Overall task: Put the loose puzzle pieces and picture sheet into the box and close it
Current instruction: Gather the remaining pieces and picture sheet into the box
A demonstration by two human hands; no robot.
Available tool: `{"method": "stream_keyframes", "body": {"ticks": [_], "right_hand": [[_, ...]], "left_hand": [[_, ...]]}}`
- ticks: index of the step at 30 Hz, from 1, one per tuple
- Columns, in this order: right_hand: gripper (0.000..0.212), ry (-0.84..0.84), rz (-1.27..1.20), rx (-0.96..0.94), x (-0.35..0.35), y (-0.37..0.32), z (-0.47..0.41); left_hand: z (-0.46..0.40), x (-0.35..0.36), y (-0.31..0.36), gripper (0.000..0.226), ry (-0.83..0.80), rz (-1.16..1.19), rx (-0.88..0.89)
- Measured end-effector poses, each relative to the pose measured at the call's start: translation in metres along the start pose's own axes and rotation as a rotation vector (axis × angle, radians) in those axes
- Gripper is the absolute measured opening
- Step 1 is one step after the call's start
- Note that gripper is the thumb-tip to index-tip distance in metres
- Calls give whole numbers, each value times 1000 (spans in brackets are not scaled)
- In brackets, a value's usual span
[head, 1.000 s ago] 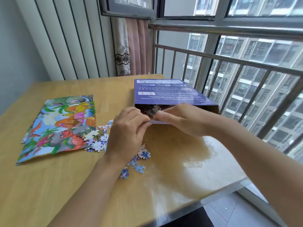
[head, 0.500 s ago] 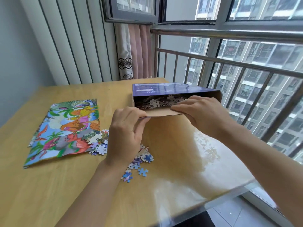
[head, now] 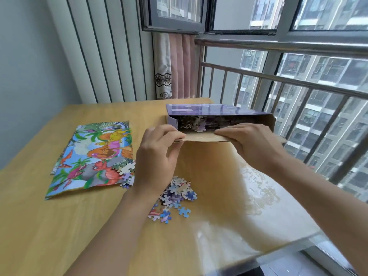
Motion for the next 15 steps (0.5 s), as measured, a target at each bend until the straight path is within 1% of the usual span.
{"method": "stream_keyframes", "body": {"ticks": [3,8,10,12,13,15], "right_hand": [[43,-64,-11,25,11,5,4],[55,-264,64,57,40,14,15],[58,-407,51,67,53,16,18],[63,-587,14,80,68,12,23],[65,-648,2,90,73,9,25],[70,-695,32,117,78,8,28]], "left_hand": [[4,6,-3,15,-54,-4,4],[14,23,-12,18,-186,26,-3],[19,34,-15,17,-283,41,-13],[26,48,-16,17,-423,65,-29],[29,55,-16,17,-490,85,-36],[35,61,-16,16,-586,132,-65]]}}
Point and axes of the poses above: each hand's wrist, its own z-axis away from the middle knuckle, its own x-axis out of the palm, y = z × x, the point moved 8 cm from there along -z, towards the middle knuckle, and after that the axes turned 2 degrees about x, right-handed, at the moved point
